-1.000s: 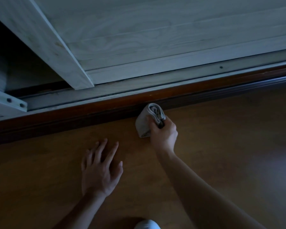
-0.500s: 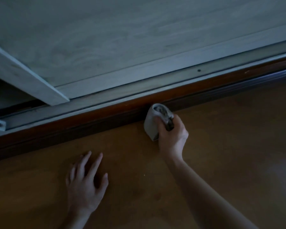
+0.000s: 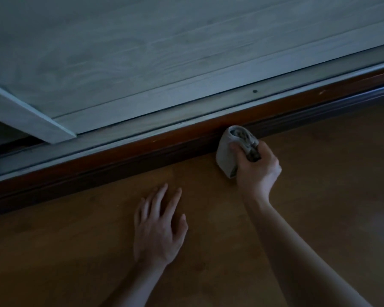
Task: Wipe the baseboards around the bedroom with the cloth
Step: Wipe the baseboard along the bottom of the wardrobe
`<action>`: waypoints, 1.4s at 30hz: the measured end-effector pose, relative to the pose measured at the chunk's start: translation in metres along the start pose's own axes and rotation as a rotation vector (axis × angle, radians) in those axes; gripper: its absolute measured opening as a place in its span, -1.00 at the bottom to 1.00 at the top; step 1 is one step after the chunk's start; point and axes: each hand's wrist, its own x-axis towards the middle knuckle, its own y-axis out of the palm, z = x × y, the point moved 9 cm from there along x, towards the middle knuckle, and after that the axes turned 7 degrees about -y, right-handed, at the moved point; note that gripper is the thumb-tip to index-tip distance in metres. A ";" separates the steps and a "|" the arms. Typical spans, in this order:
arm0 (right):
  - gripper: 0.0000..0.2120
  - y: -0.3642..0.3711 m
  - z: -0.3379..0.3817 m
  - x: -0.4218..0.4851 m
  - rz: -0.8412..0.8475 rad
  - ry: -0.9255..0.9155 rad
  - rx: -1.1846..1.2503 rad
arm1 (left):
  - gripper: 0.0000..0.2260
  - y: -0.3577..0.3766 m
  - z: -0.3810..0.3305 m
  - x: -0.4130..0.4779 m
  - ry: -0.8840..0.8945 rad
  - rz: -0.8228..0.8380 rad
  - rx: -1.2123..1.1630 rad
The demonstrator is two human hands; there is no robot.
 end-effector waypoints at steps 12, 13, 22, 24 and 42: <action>-0.77 0.009 0.005 -0.003 0.030 -0.039 -0.014 | -0.47 -0.001 0.000 0.000 -0.008 0.013 0.007; -0.76 0.016 0.008 -0.006 0.062 -0.061 -0.020 | -0.47 -0.001 -0.001 0.000 -0.009 0.014 0.004; -0.75 -0.011 0.001 0.024 0.076 -0.079 -0.074 | -0.46 0.000 0.000 -0.001 -0.016 -0.001 0.013; -0.77 -0.023 -0.001 0.032 0.050 -0.070 -0.074 | -0.46 -0.001 -0.001 -0.001 -0.011 -0.008 0.018; -0.75 -0.019 -0.005 0.029 0.084 -0.006 0.023 | -0.47 0.002 -0.001 -0.001 -0.032 0.005 0.045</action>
